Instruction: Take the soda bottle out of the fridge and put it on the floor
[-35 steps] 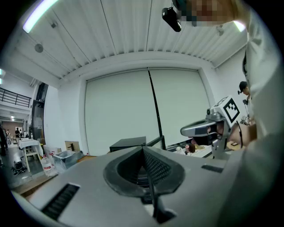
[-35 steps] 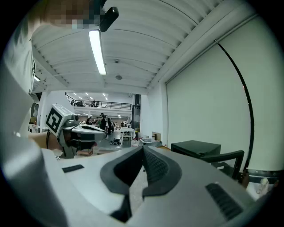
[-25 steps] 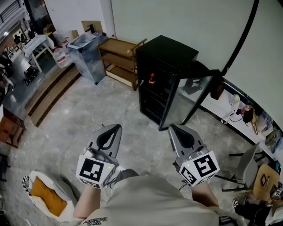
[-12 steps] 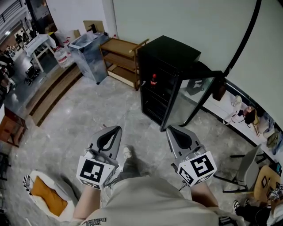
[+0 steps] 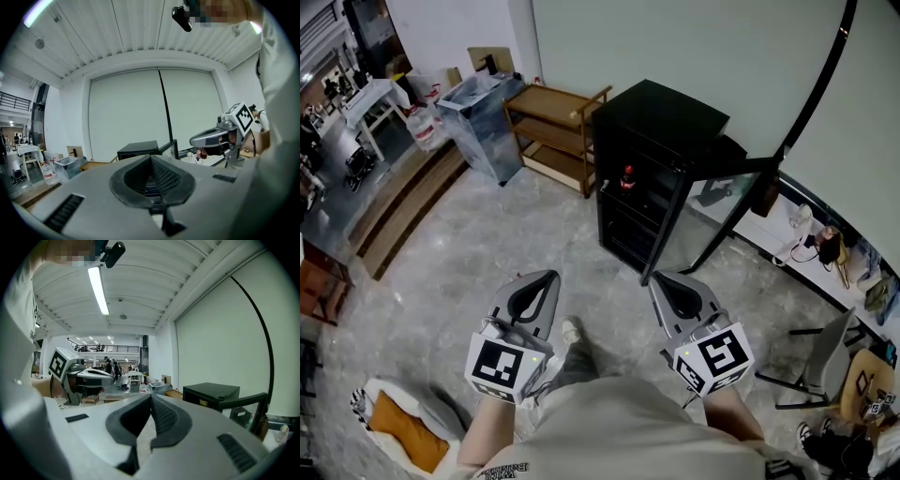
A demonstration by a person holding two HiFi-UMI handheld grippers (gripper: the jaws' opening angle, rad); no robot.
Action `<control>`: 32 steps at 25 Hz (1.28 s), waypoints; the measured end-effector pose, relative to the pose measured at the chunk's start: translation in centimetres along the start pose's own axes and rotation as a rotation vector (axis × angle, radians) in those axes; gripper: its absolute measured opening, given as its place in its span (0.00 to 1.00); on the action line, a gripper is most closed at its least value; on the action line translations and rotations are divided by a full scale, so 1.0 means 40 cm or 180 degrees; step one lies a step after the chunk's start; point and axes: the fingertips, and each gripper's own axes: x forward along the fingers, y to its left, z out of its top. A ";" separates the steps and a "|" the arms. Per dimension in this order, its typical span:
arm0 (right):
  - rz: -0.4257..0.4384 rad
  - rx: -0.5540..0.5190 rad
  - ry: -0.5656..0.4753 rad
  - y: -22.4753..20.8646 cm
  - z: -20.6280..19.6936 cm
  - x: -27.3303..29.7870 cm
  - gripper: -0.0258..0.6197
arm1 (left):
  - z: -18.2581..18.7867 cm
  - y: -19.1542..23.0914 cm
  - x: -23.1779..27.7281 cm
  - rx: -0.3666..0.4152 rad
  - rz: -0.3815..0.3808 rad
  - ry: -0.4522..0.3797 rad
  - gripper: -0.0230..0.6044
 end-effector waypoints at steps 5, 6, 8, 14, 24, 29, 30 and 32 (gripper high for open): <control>-0.0027 -0.0014 0.0105 -0.035 -0.004 0.113 0.03 | -0.020 0.098 0.076 -0.0076 -0.0056 0.0067 0.05; -0.0037 -0.0012 0.0124 -0.043 -0.002 0.139 0.04 | -0.023 0.120 0.093 -0.0088 -0.0069 0.0082 0.05; -0.0066 -0.0010 0.0155 -0.059 0.007 0.195 0.04 | -0.020 0.169 0.131 -0.0076 -0.0084 0.0053 0.05; -0.0159 -0.0037 0.0205 -0.106 0.037 0.366 0.04 | -0.023 0.317 0.228 -0.0068 -0.0158 0.0050 0.05; -0.0318 -0.0066 0.0280 -0.166 0.095 0.657 0.04 | -0.039 0.582 0.375 -0.0059 -0.0267 0.0087 0.05; -0.0477 -0.0047 0.0211 -0.196 0.117 0.785 0.04 | -0.064 0.689 0.443 -0.0009 -0.0372 0.0109 0.05; -0.0529 -0.0021 0.0168 -0.205 0.120 0.800 0.04 | -0.067 0.704 0.455 0.0002 -0.0390 0.0104 0.05; -0.0598 0.0015 0.0116 -0.220 0.125 0.830 0.04 | -0.071 0.732 0.477 0.0018 -0.0429 0.0089 0.05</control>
